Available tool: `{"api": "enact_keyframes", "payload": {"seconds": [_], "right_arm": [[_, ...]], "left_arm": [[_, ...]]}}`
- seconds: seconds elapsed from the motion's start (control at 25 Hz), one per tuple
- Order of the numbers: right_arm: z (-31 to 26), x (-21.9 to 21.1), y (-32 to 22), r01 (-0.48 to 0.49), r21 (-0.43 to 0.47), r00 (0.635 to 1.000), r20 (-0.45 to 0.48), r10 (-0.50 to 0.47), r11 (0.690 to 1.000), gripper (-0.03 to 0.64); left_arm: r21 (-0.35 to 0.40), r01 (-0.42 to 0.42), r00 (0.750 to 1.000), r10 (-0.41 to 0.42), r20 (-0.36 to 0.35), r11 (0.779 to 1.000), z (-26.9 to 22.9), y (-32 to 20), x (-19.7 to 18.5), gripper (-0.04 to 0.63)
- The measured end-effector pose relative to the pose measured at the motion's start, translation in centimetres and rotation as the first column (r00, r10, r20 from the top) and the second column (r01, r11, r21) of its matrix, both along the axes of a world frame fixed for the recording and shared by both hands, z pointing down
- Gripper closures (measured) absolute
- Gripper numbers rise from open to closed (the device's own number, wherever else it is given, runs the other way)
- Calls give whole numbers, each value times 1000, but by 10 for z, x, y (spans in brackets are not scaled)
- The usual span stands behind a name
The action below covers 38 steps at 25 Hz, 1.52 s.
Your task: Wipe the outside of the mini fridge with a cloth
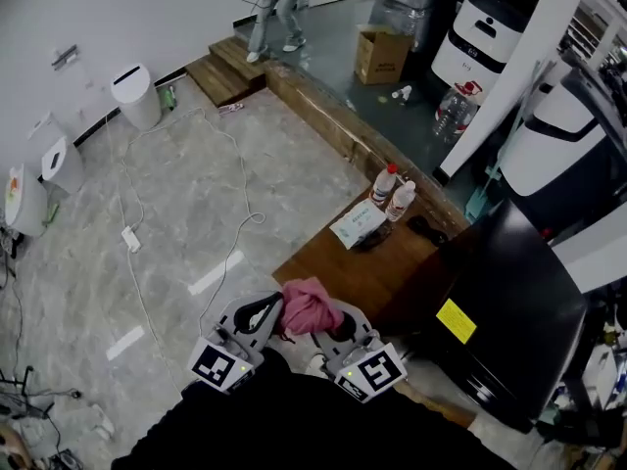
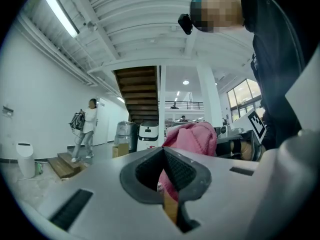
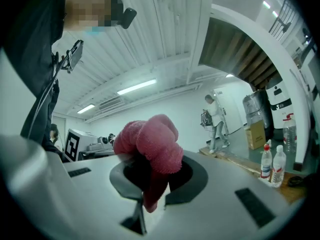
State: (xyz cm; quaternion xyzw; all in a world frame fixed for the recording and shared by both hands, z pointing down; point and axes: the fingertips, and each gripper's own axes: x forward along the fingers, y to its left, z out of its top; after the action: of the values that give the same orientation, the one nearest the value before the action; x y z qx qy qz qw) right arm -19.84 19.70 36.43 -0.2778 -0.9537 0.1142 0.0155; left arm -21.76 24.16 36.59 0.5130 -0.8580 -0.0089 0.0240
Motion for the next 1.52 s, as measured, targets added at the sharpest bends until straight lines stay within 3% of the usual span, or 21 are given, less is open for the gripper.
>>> {"api": "enact_keyframes", "payload": {"seconds": [0.16, 0.32, 0.44, 0.52, 0.6, 0.72, 0.88, 1.04, 1.16, 1.36, 1.52], "right_arm": [[4, -48, -33, -157, -27, 987, -25, 157, 987, 566], [4, -94, -66, -301, -32, 953, -45, 299, 953, 566], [2, -118, -95, -428, -52, 904, -56, 425, 902, 566], [1, -130, -121, -522, -89, 853, -70, 517, 848, 566], [2, -138, -147, -605, -167, 796, -104, 596, 778, 566], [4, -145, -187, -703, -299, 703, -153, 695, 645, 566], [0, -140, -234, -803, -376, 546, -152, 824, 463, 566], [5, -119, -279, -843, -476, 360, -153, 920, 250, 566], [11, -103, -310, -810, -578, 240, -171, 956, 100, 566], [12, -88, -355, -685, -728, 144, -185, 972, -37, 566], [19, -62, -385, -612, -780, 43, -203, 978, -135, 566]], "left_arm": [[12, -139, 990, 139, -2, 990, 4, -32, -56, 591], [27, -298, 954, 299, -3, 954, 3, -71, -103, 589], [16, -412, 911, 412, -28, 911, 0, -100, -132, 590], [20, -482, 875, 482, -32, 876, -3, -123, -147, 590], [31, -546, 837, 547, -32, 837, -4, -145, -159, 590], [50, -630, 776, 631, 1, 775, -4, -176, -172, 589], [43, -730, 683, 730, 18, 682, -8, -219, -177, 591], [32, -806, 591, 805, 50, 590, -8, -264, -175, 589], [35, -834, 551, 831, 76, 550, -11, -299, -172, 589], [47, -872, 489, 863, 126, 487, -25, -346, -156, 591], [14, -889, 454, 879, 148, 457, -26, -366, -144, 591]]}}
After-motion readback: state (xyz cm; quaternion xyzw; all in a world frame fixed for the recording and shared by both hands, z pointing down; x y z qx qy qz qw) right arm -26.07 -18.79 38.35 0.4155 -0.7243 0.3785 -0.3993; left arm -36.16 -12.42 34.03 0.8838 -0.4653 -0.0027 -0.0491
